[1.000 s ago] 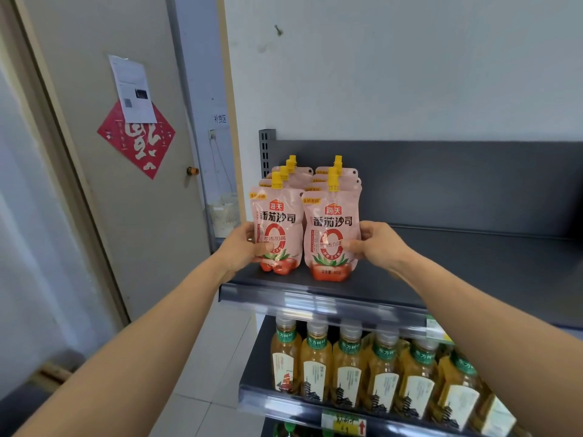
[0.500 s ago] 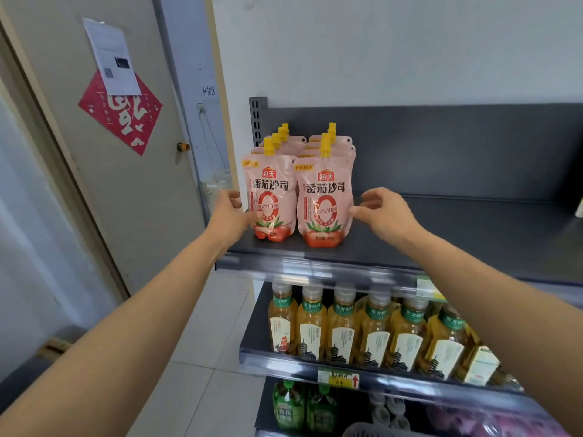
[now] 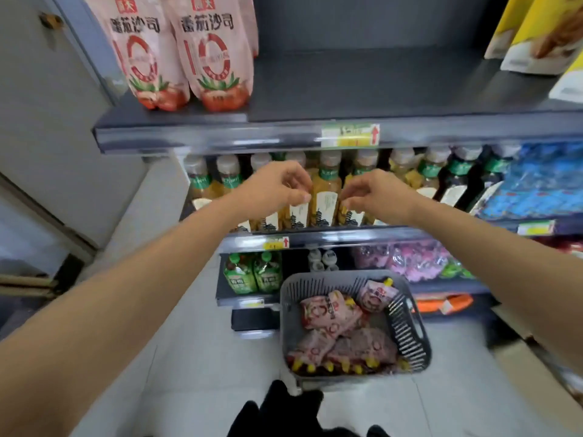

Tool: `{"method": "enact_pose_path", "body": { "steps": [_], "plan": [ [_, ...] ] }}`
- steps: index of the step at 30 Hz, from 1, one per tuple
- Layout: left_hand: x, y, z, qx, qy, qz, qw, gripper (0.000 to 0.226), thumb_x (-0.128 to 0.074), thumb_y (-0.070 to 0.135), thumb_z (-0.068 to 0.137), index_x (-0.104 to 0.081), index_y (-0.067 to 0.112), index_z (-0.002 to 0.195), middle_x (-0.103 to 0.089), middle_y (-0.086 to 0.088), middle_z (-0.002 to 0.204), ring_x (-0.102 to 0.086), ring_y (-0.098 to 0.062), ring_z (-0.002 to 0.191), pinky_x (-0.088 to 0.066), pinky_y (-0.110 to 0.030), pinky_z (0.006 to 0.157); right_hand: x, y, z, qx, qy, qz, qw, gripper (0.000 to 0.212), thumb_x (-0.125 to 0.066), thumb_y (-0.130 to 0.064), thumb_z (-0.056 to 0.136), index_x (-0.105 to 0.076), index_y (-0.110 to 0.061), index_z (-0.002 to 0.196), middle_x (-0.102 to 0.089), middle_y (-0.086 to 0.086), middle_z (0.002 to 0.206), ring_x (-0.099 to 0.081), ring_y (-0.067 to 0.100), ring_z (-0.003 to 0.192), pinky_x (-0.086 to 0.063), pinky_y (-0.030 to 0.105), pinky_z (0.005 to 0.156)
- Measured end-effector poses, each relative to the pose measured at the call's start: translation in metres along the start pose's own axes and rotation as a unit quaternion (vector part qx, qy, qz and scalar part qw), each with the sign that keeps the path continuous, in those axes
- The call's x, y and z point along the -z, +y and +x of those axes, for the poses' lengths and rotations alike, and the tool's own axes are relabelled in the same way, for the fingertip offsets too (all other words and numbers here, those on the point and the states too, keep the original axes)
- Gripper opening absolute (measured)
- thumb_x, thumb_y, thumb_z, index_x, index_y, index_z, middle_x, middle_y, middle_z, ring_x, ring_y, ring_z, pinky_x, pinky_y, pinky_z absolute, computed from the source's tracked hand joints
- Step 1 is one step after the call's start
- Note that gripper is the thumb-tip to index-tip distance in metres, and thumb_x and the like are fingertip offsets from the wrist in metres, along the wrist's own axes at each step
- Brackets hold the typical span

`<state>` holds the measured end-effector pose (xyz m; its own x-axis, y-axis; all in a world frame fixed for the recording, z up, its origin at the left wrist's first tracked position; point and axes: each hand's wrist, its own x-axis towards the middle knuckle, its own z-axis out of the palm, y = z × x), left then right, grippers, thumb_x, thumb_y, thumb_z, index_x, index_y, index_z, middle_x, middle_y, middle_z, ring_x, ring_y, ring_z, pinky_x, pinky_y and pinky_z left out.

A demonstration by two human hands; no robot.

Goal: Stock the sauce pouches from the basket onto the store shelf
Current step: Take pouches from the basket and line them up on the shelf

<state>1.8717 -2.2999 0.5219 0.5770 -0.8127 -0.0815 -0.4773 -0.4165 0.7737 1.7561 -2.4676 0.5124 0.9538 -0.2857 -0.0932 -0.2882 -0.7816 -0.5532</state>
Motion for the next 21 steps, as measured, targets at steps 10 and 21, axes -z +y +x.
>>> {"method": "enact_pose_path", "body": {
  "steps": [10, 21],
  "plan": [
    [-0.154, -0.060, 0.026, 0.111, -0.158, 0.021, 0.981, 0.027, -0.064, 0.011, 0.086, -0.060, 0.002, 0.112, -0.053, -0.001, 0.093, -0.050, -0.013, 0.086, -0.037, -0.013, 0.060, -0.072, 0.134, -0.042, -0.143, -0.153, -0.070, 0.975, 0.026, -0.052, -0.010, 0.093, -0.067, 0.000, 0.113, -0.064, 0.015, 0.124, -0.058, 0.029, 0.114, -0.044, 0.031, 0.094],
    [-0.245, -0.156, 0.054, 0.239, -0.134, 0.008, 0.962, 0.022, -0.058, -0.002, 0.084, -0.063, -0.006, 0.105, -0.064, -0.016, 0.103, -0.059, -0.030, 0.106, -0.046, -0.023, 0.084, -0.142, 0.219, -0.025, -0.253, -0.162, -0.046, 0.953, 0.034, -0.053, -0.015, 0.093, -0.057, 0.006, 0.120, -0.059, 0.023, 0.124, -0.056, 0.035, 0.114, -0.045, 0.041, 0.096]
  ]
}}
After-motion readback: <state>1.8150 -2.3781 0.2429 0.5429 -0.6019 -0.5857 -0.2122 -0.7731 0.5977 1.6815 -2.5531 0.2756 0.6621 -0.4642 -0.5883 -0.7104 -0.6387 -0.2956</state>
